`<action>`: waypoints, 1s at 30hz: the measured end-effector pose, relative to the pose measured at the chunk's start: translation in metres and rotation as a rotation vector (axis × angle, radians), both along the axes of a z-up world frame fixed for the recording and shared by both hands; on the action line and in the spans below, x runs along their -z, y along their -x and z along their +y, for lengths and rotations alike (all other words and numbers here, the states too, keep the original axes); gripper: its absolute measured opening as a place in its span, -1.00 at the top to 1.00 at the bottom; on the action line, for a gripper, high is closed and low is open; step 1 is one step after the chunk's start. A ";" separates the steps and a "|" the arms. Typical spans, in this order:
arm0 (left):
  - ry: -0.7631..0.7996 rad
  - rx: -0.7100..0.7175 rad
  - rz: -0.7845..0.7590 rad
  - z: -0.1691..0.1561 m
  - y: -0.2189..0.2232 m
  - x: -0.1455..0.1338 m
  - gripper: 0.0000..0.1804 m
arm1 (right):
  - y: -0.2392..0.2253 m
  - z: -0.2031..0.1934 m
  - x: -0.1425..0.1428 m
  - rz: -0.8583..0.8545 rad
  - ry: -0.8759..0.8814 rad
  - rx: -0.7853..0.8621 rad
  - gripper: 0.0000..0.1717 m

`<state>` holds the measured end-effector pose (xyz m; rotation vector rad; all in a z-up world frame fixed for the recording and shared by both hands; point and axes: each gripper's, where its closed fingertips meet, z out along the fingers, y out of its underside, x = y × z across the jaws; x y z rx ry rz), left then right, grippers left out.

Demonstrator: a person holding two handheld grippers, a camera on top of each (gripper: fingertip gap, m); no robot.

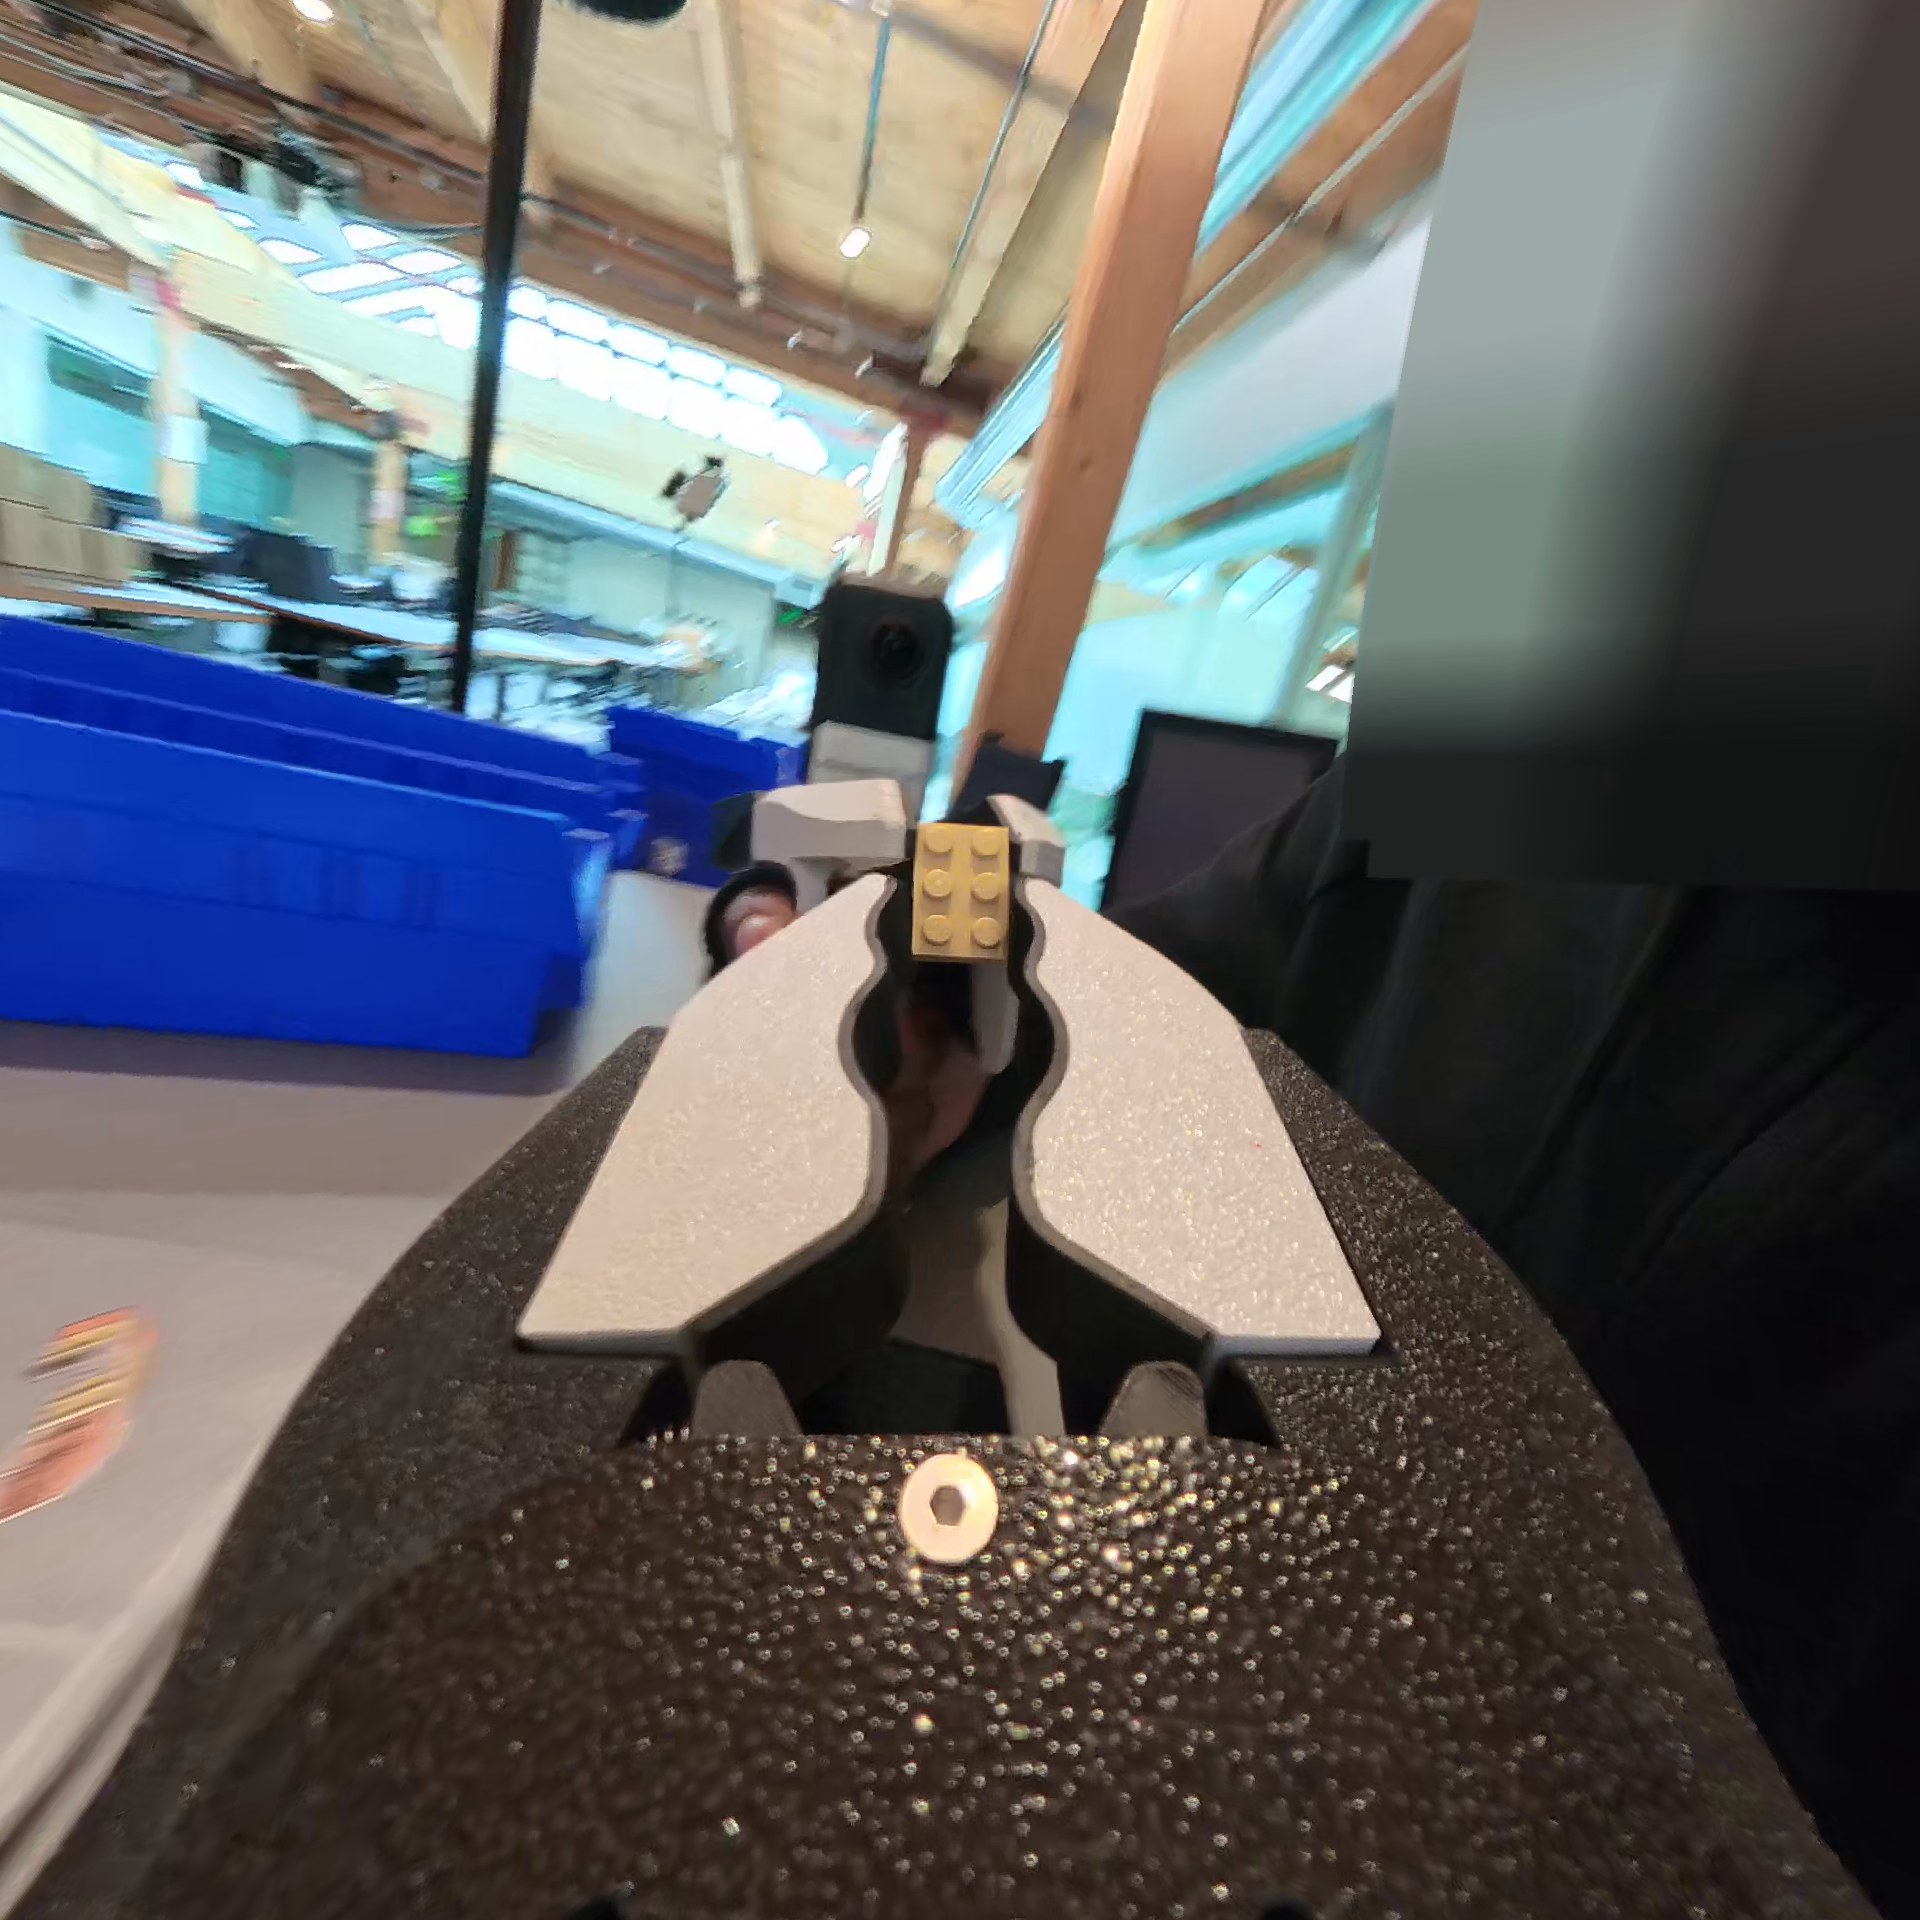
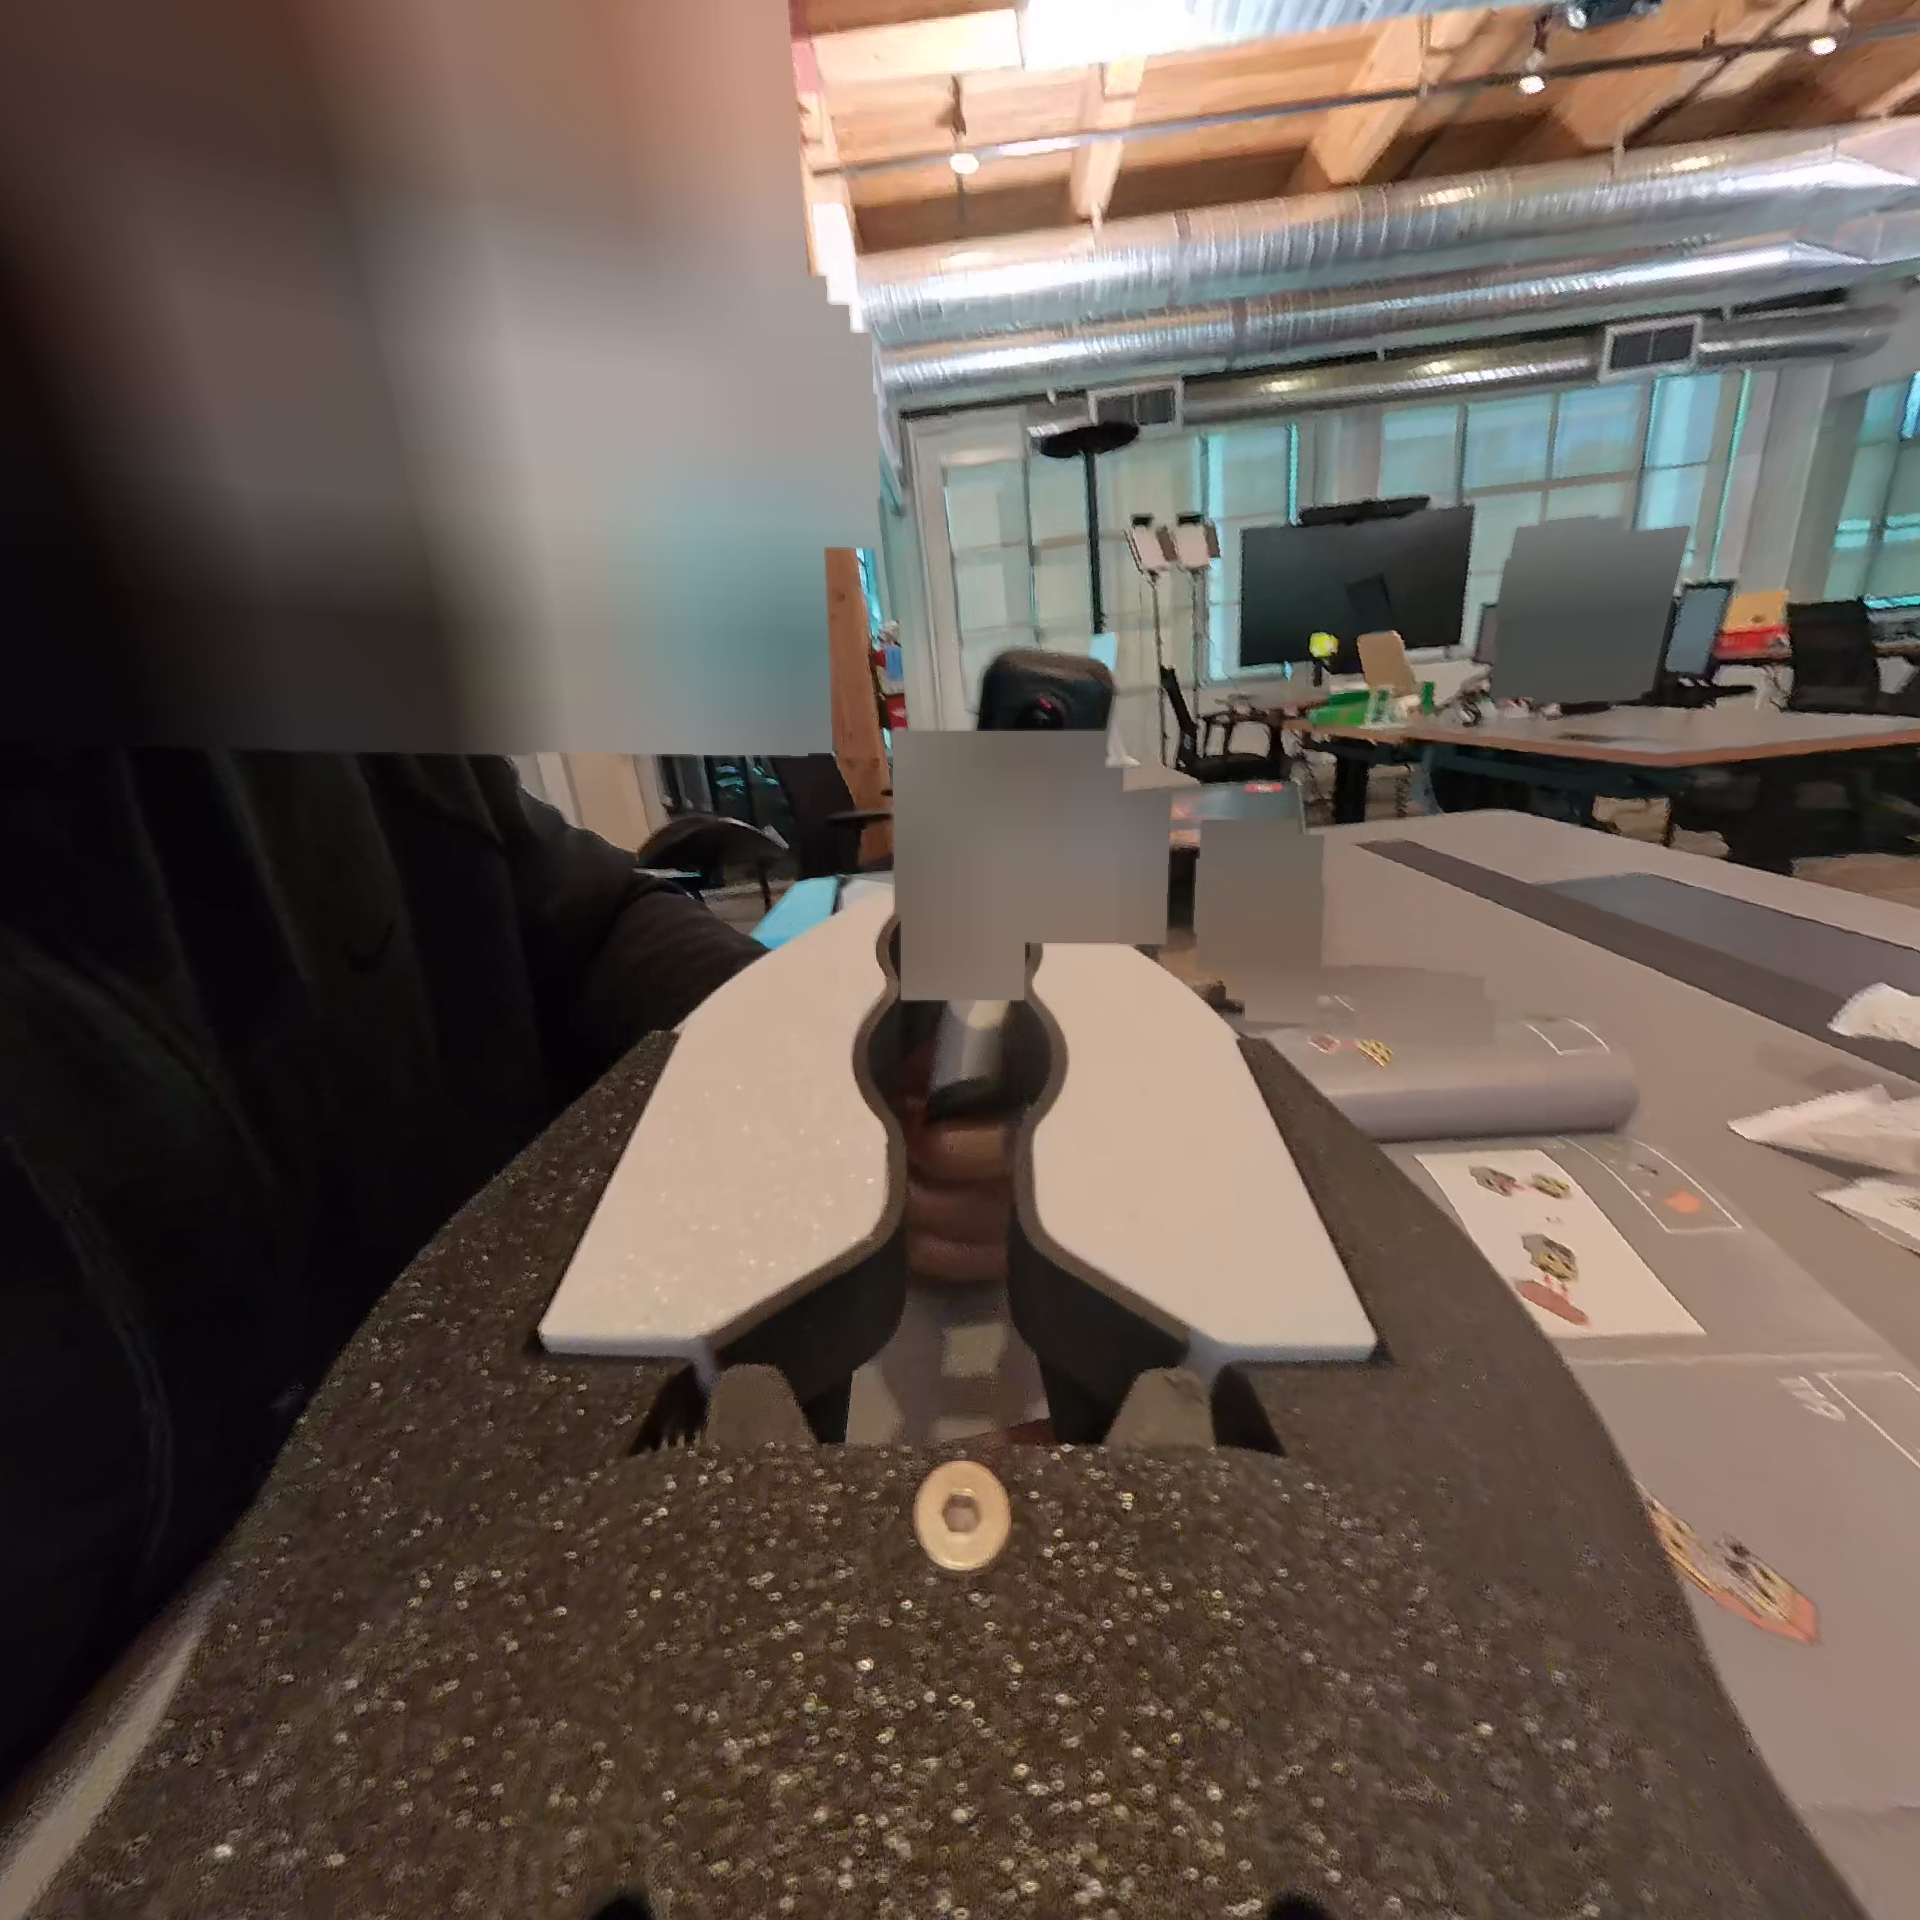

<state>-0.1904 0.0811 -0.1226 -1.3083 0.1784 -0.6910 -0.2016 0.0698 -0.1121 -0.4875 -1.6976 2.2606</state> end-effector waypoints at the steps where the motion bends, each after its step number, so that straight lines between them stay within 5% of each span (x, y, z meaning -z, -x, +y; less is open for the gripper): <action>1: 0.019 -0.036 0.045 0.001 0.004 0.003 0.81 | 0.003 0.001 0.003 -0.011 -0.026 0.021 0.82; 6: 0.252 -0.164 0.351 0.004 0.021 0.031 0.81 | 0.013 0.001 0.029 -0.091 -0.225 0.089 0.65; 12: 0.786 -0.155 0.786 -0.015 0.032 0.118 0.81 | 0.018 -0.006 0.059 -0.174 -0.382 0.133 0.66; 16: 0.870 -0.052 0.743 -0.018 0.016 0.141 0.81 | 0.021 -0.007 0.072 -0.226 -0.414 0.134 0.68; 30: 0.871 -0.015 0.701 -0.019 0.015 0.142 0.80 | 0.026 -0.002 0.073 -0.284 -0.381 0.143 0.75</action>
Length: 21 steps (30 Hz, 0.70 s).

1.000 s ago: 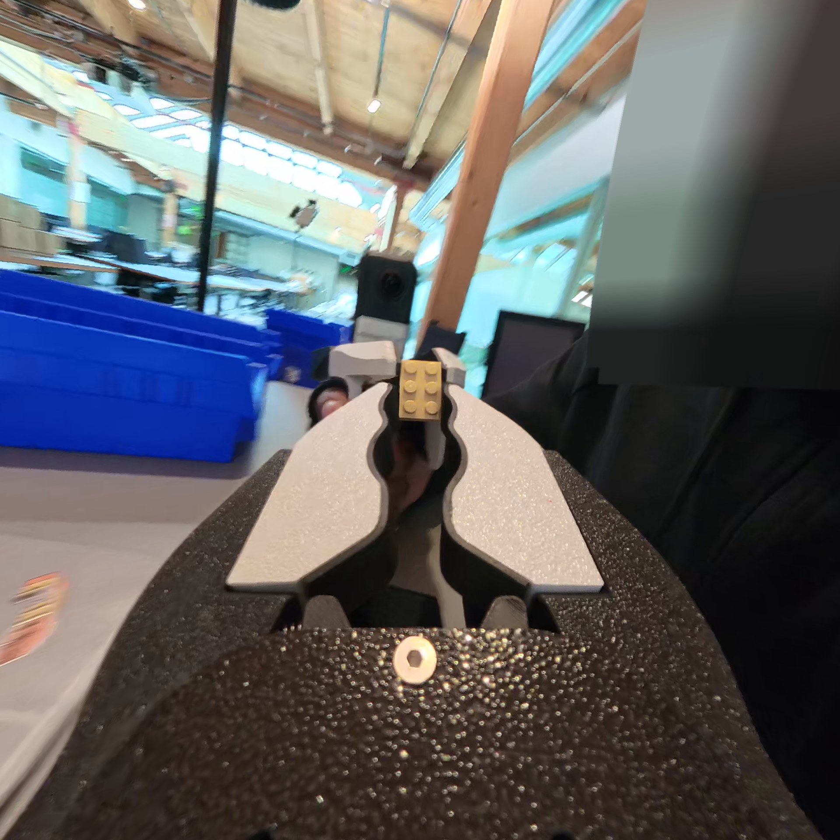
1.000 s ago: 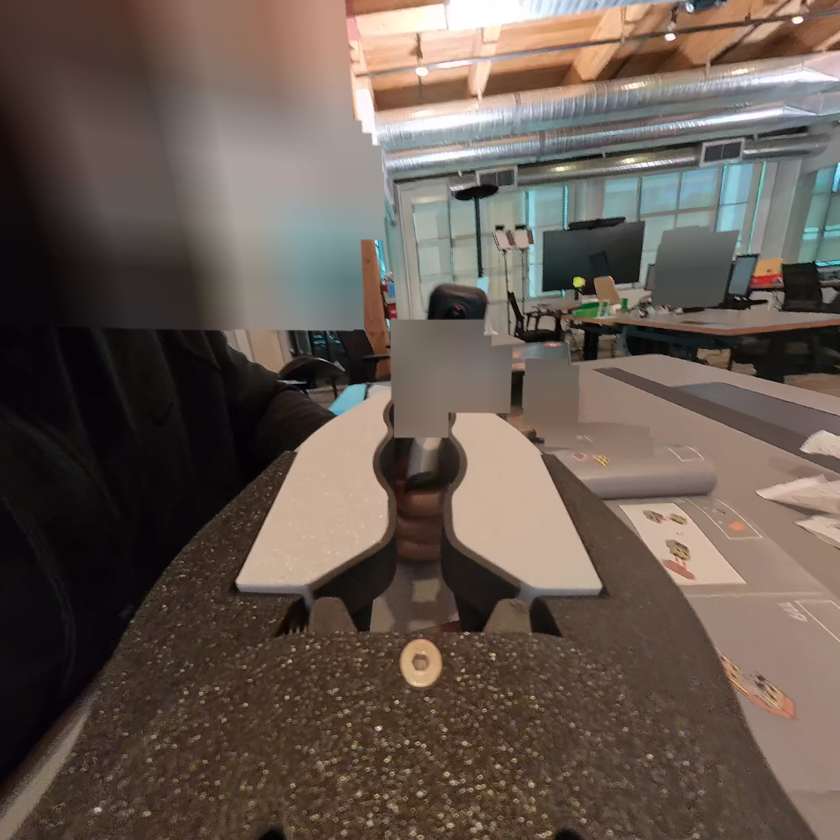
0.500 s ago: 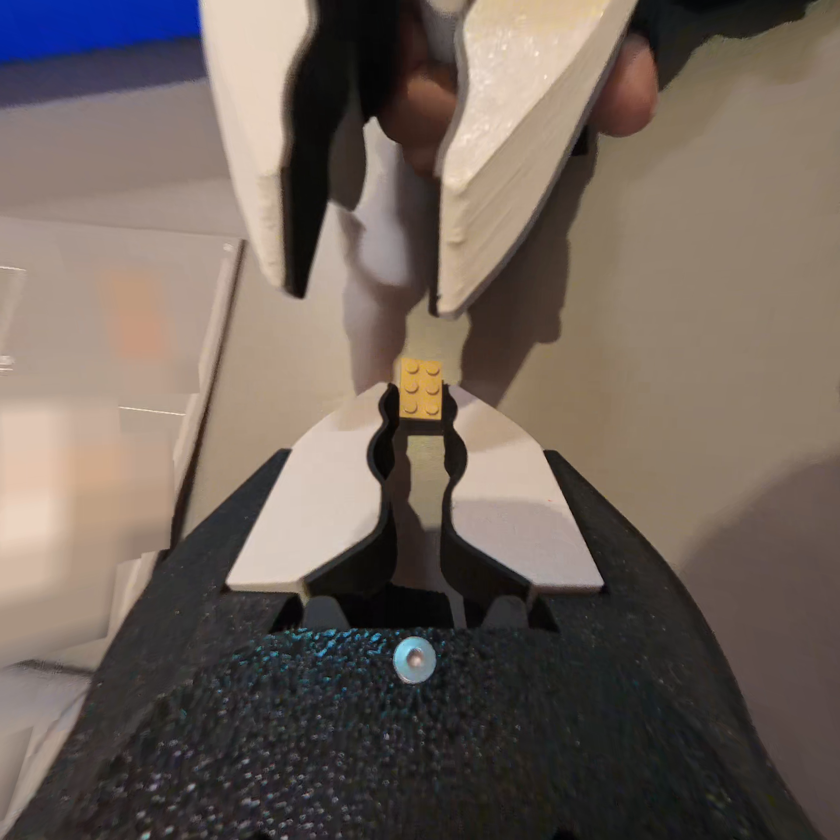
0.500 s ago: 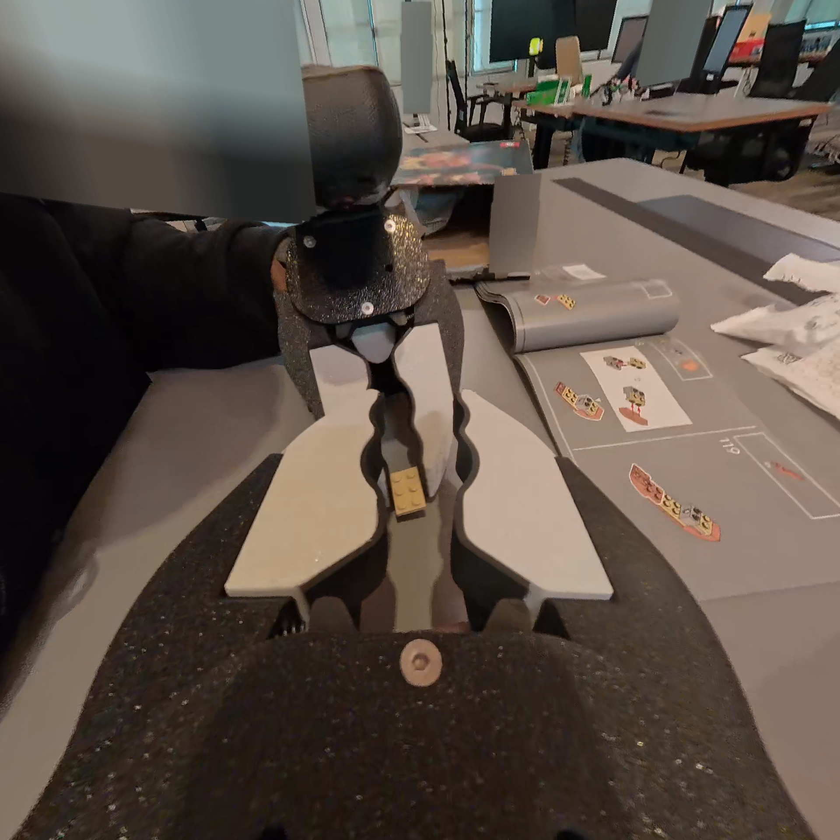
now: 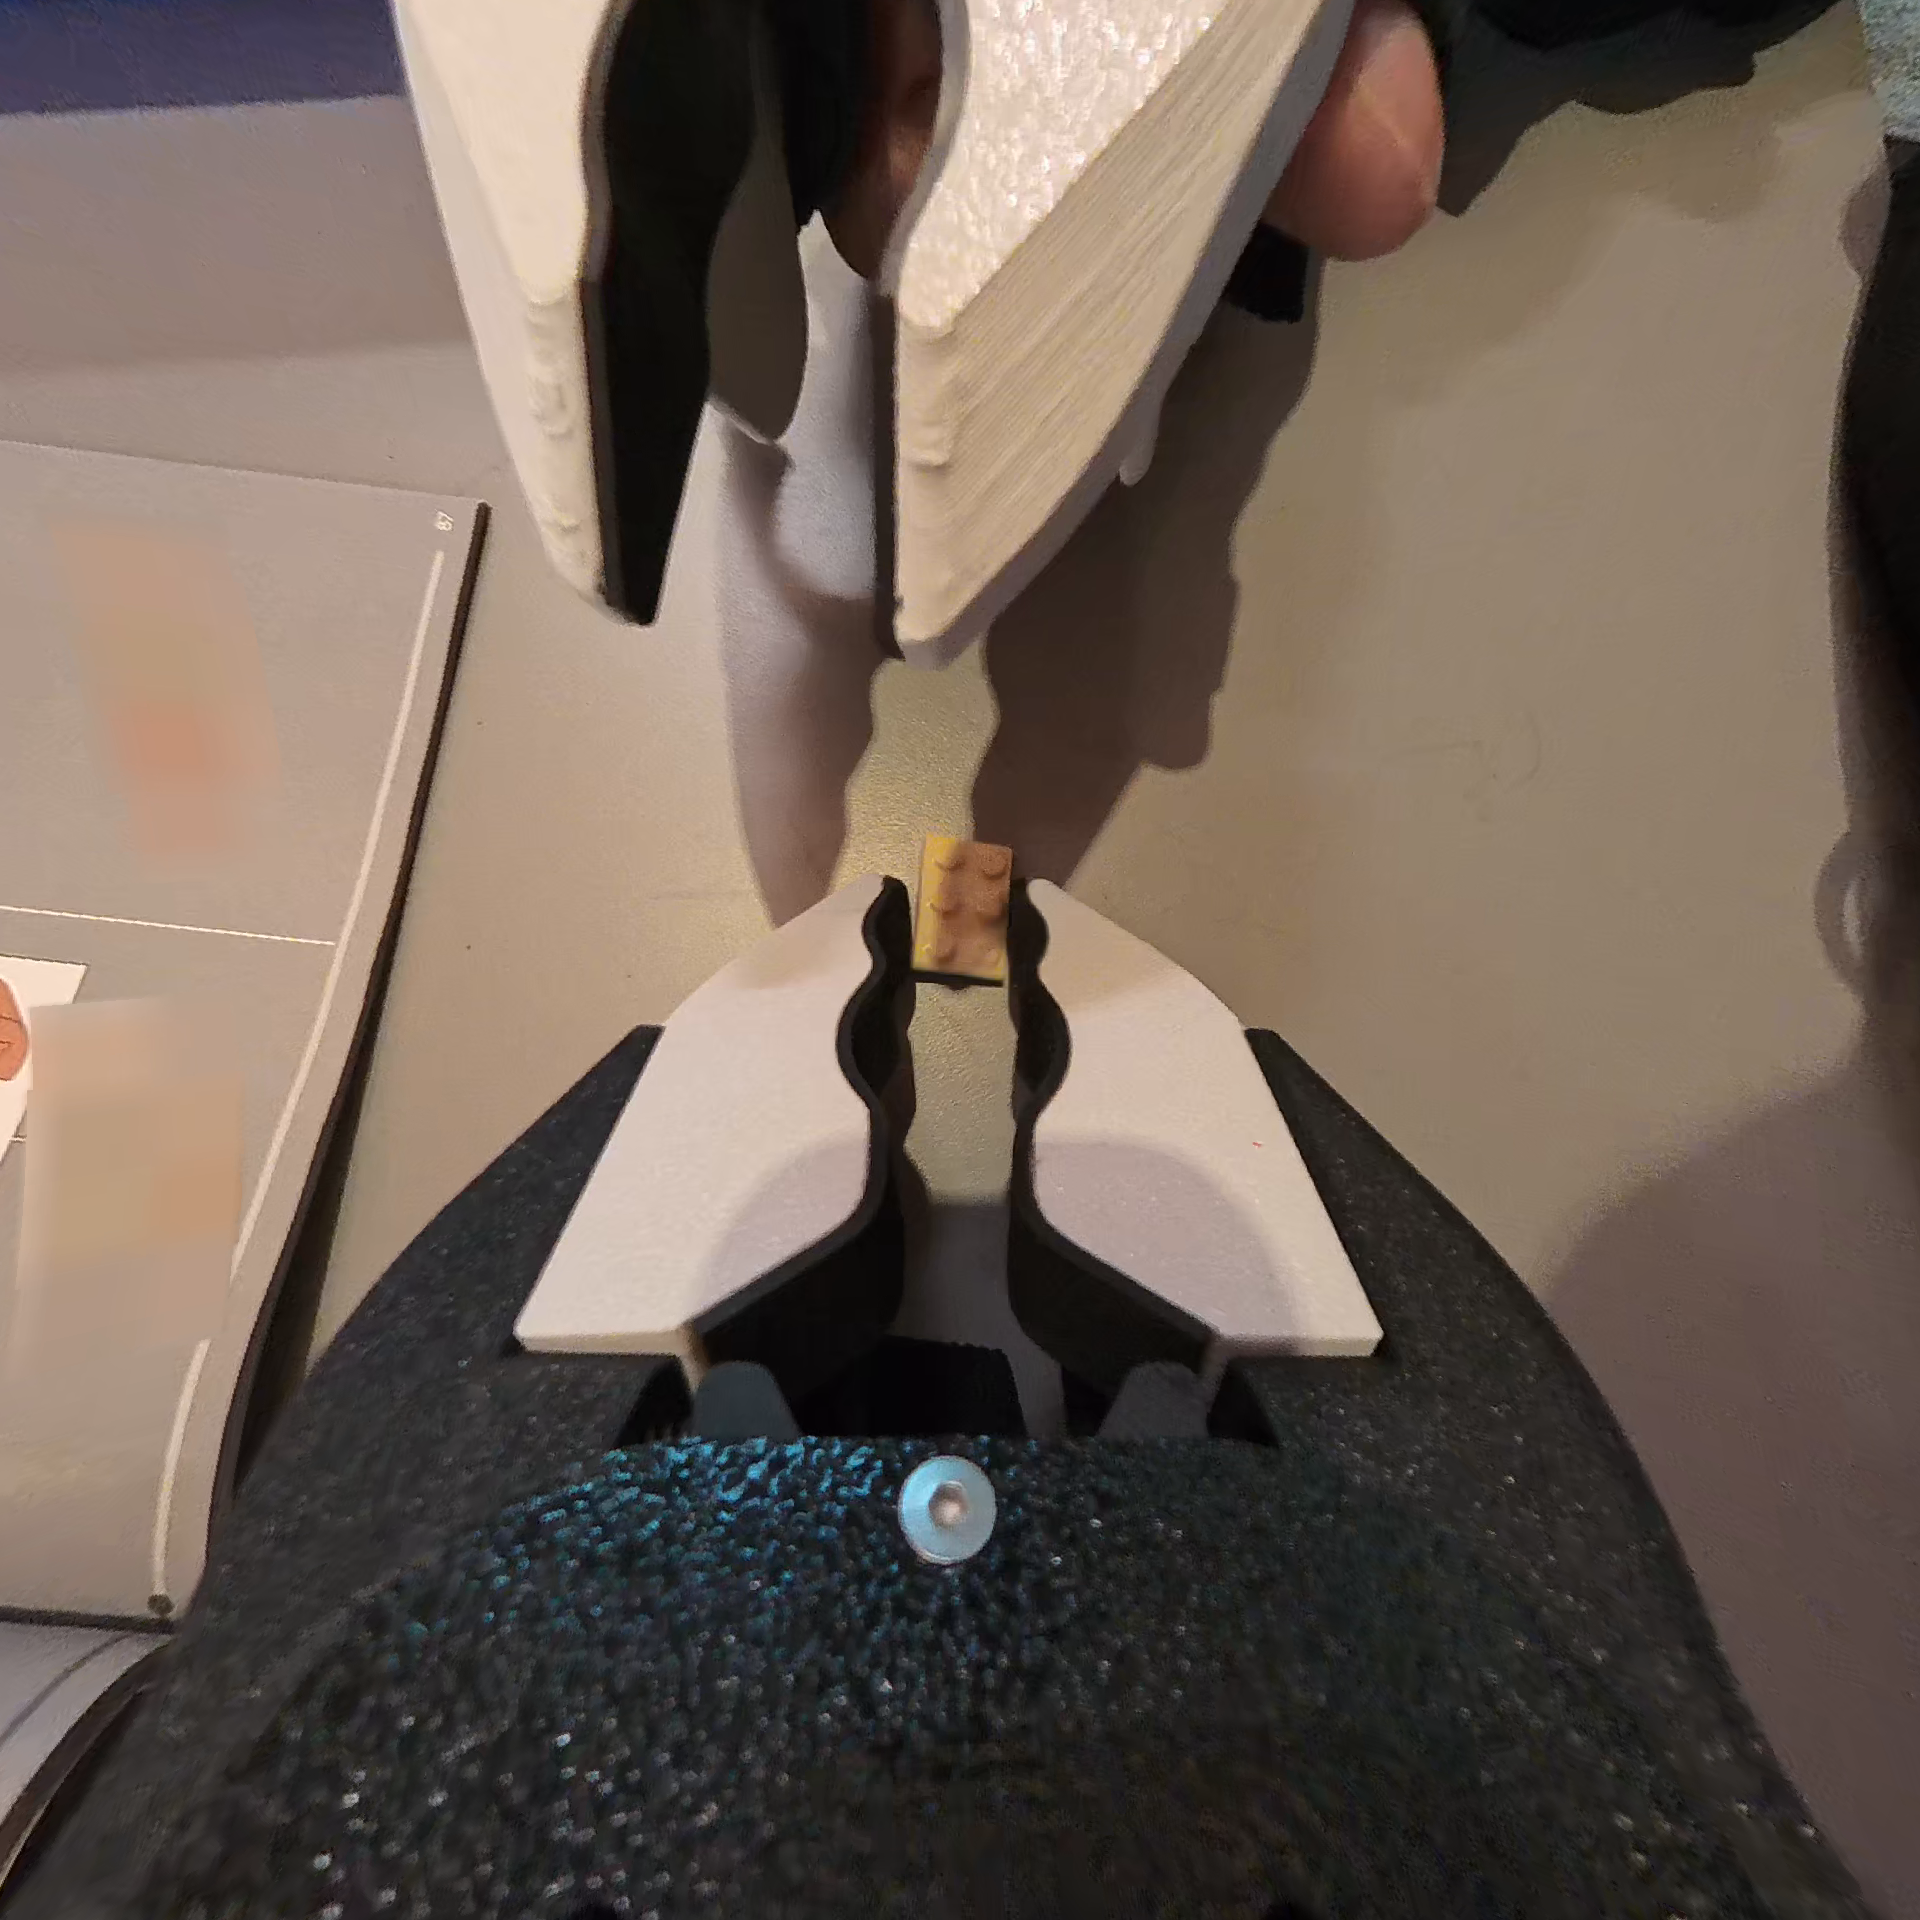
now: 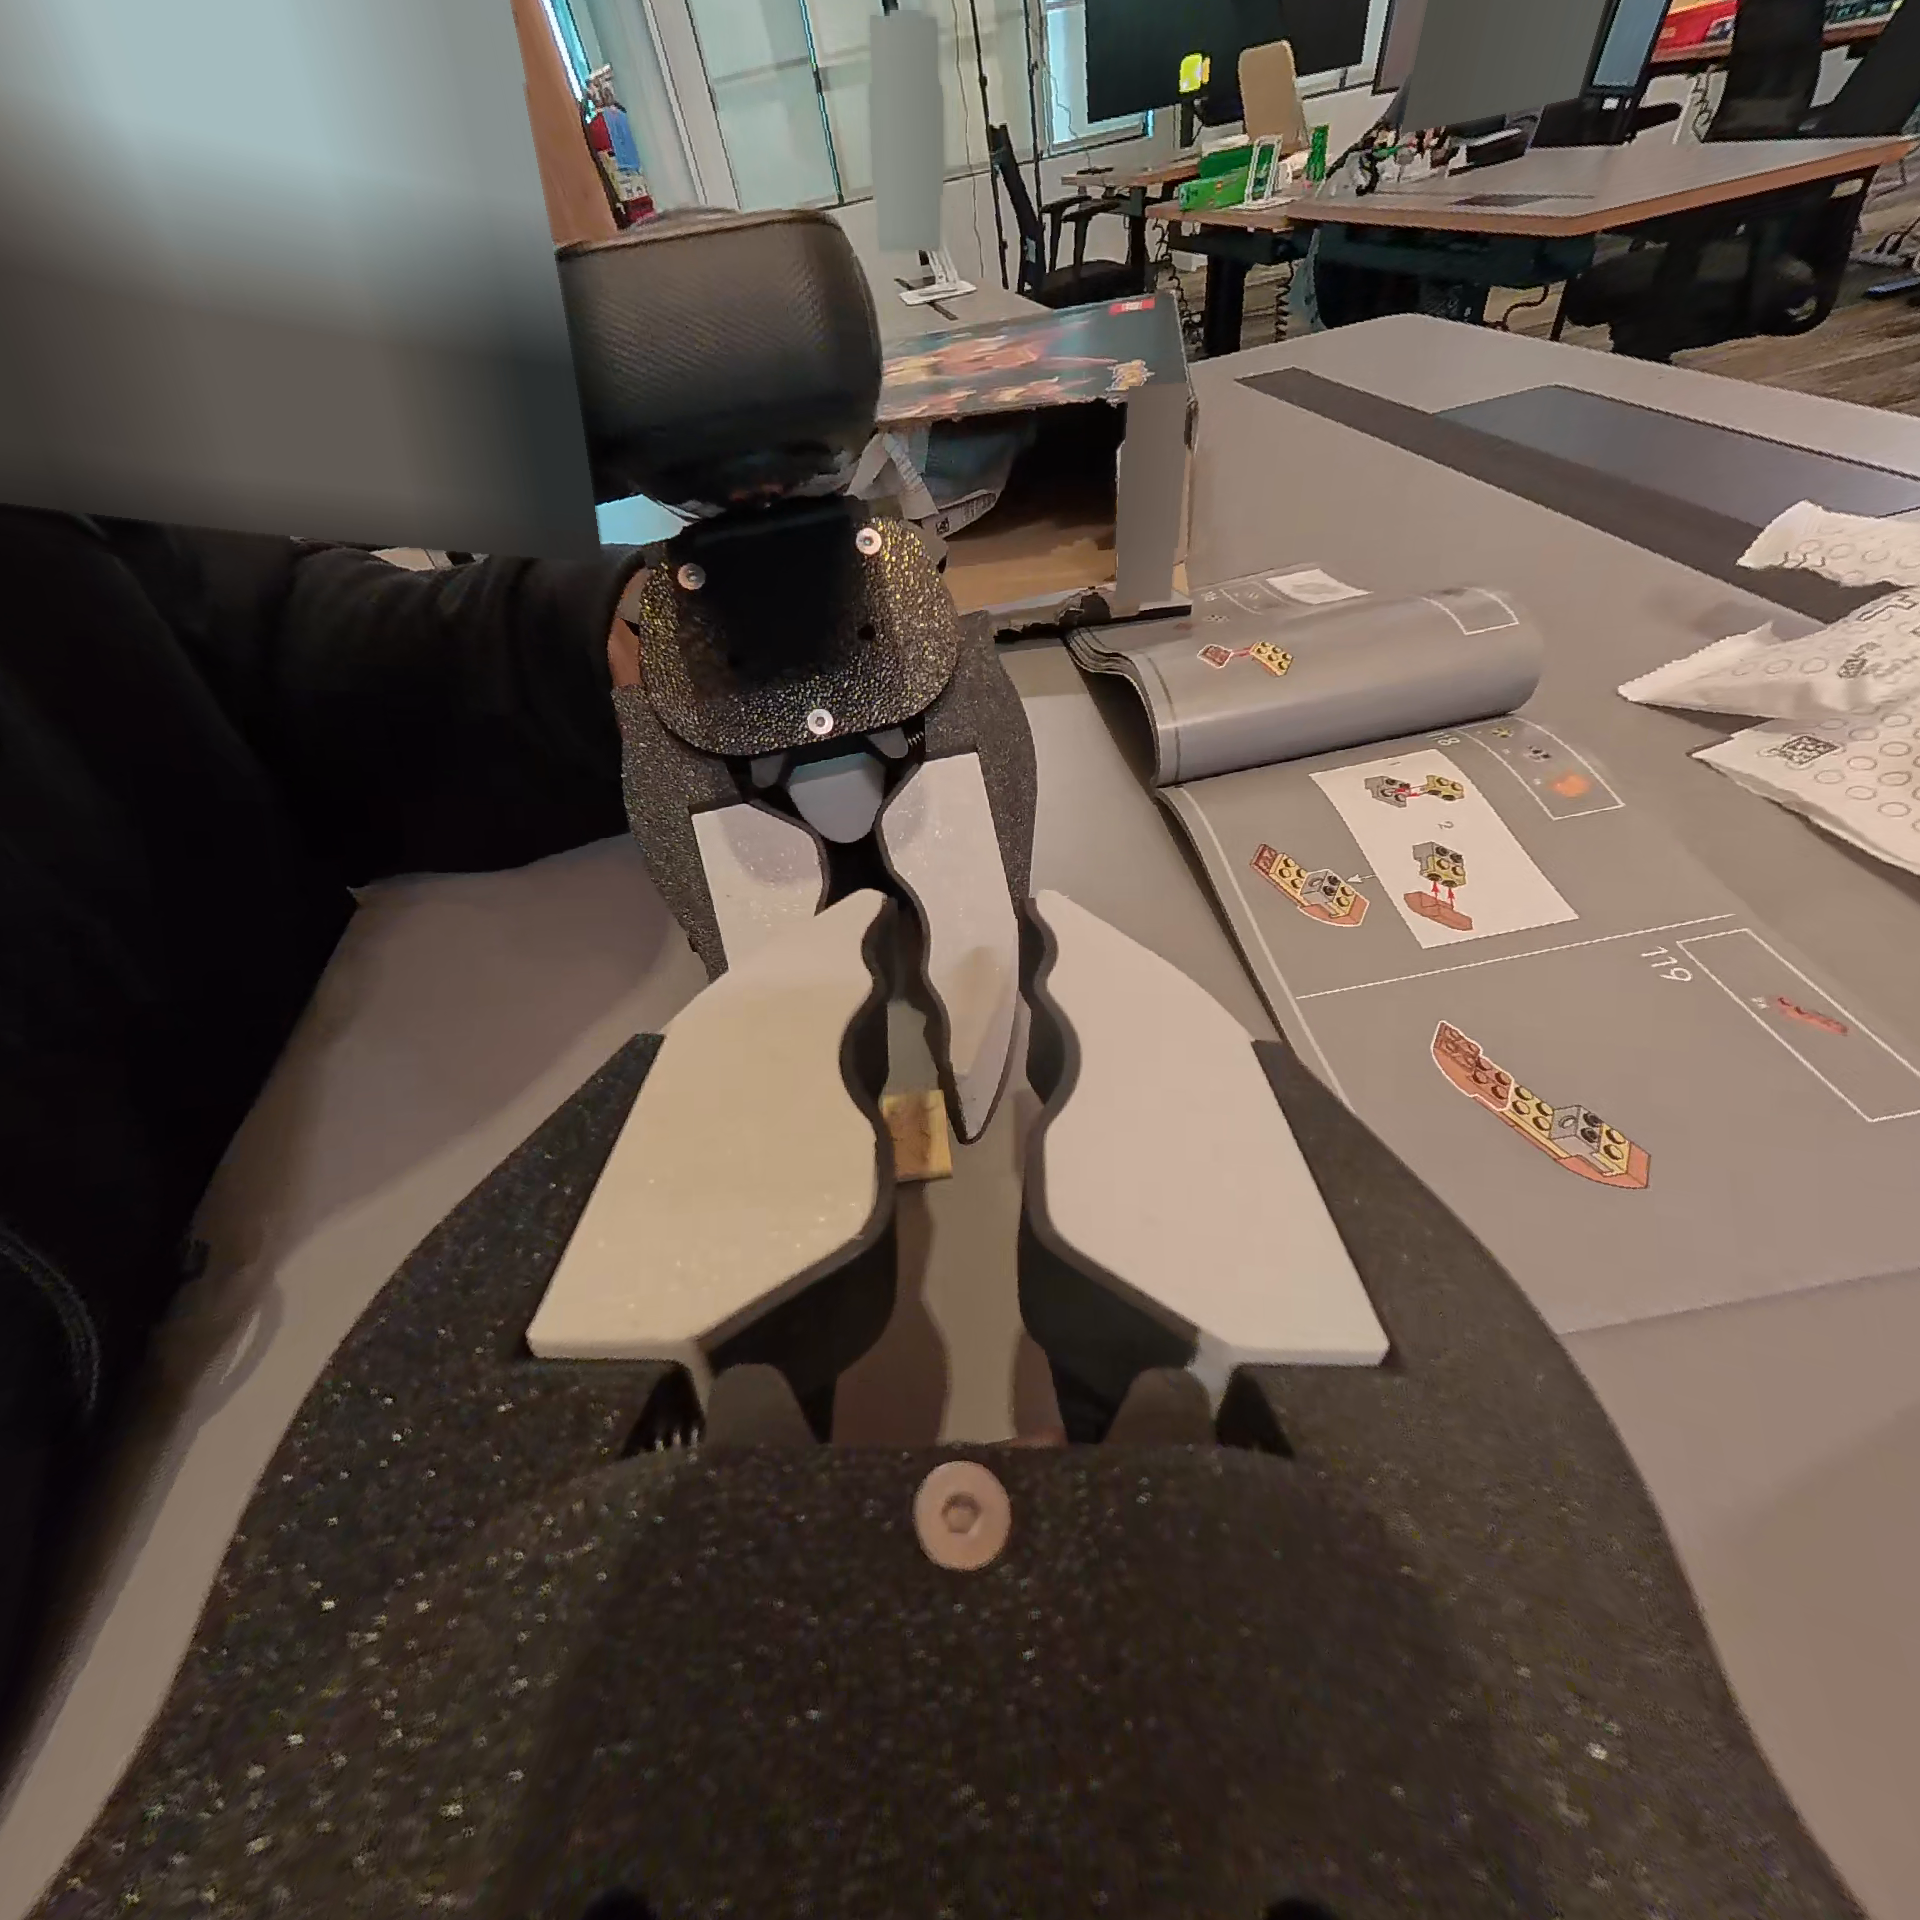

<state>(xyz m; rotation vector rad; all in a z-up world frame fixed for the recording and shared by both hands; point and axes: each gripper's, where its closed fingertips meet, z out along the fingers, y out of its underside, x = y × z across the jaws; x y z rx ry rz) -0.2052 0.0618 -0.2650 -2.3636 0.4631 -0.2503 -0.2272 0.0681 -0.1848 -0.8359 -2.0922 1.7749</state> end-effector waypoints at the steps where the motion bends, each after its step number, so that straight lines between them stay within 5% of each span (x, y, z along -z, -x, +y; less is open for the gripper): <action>1: -0.001 0.002 0.001 0.000 0.000 0.000 0.80 | 0.000 0.000 0.000 -0.001 0.001 0.000 0.75; 7: -0.015 0.000 -0.012 0.001 0.000 -0.003 0.70 | 0.001 0.001 -0.001 -0.010 0.013 -0.001 0.75; 15: -0.396 -0.109 -0.165 0.024 0.016 -0.062 0.68 | 0.001 0.003 -0.003 -0.011 0.042 0.005 0.77; 21: -0.529 -0.197 -0.110 0.031 0.031 -0.073 0.71 | 0.003 0.006 -0.005 -0.023 0.069 0.010 0.79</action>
